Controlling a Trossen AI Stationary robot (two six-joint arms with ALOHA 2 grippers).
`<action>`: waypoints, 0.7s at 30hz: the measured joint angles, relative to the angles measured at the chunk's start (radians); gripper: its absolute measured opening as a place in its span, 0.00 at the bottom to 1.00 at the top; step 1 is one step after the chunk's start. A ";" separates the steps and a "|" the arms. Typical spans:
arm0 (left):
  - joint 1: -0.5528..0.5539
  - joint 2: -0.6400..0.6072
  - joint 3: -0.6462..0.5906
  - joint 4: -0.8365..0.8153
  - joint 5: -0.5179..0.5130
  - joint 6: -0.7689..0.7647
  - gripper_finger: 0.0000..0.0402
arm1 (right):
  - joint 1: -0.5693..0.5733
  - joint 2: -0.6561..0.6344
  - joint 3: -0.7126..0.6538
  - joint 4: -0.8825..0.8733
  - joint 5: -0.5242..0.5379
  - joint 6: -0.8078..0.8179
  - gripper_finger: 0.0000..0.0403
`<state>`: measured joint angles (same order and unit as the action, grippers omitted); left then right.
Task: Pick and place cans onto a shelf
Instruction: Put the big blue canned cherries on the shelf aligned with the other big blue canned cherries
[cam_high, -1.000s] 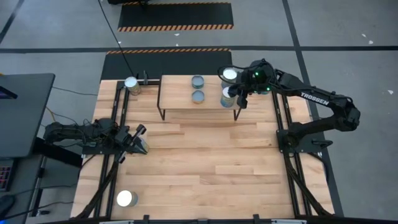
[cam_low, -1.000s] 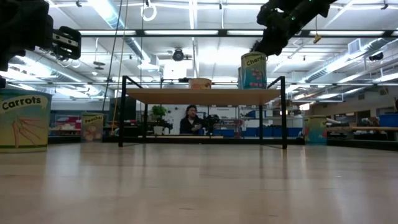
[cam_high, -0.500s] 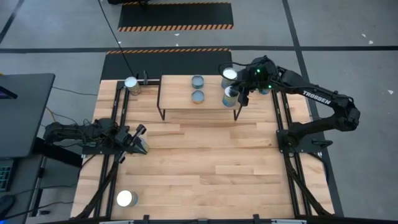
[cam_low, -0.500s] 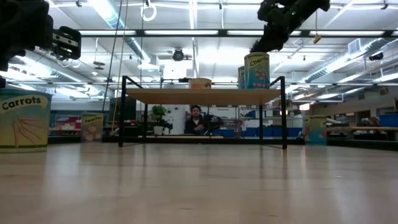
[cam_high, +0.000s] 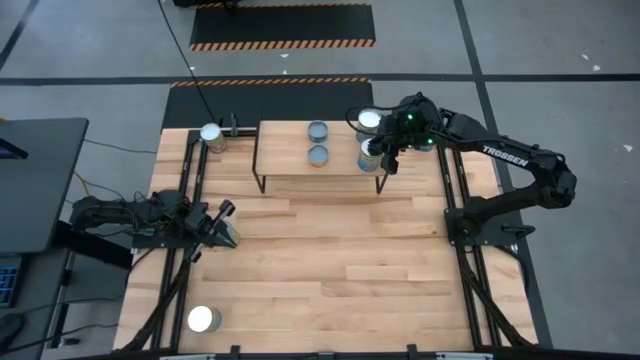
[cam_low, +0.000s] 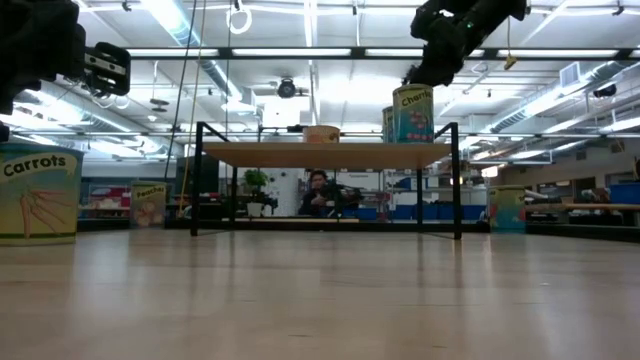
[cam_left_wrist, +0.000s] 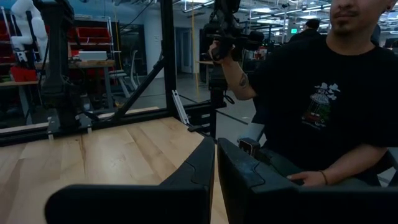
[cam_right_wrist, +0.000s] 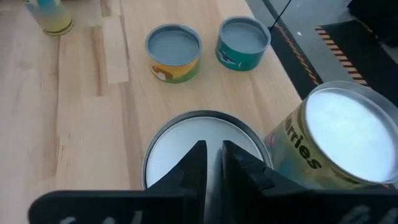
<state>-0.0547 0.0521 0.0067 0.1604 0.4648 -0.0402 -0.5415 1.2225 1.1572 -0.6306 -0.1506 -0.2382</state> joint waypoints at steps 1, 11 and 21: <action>0.000 0.000 0.000 0.000 0.000 0.000 0.07 | 0.000 0.007 0.000 0.012 -0.002 0.000 0.14; 0.000 0.000 0.000 0.000 0.000 0.000 0.07 | 0.000 0.039 0.003 0.051 -0.004 -0.001 0.12; 0.000 0.000 0.000 0.000 0.000 0.000 0.07 | -0.003 -0.009 0.003 -0.007 0.004 -0.004 0.12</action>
<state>-0.0545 0.0522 0.0065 0.1602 0.4648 -0.0405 -0.5449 1.2136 1.1606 -0.6372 -0.1467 -0.2427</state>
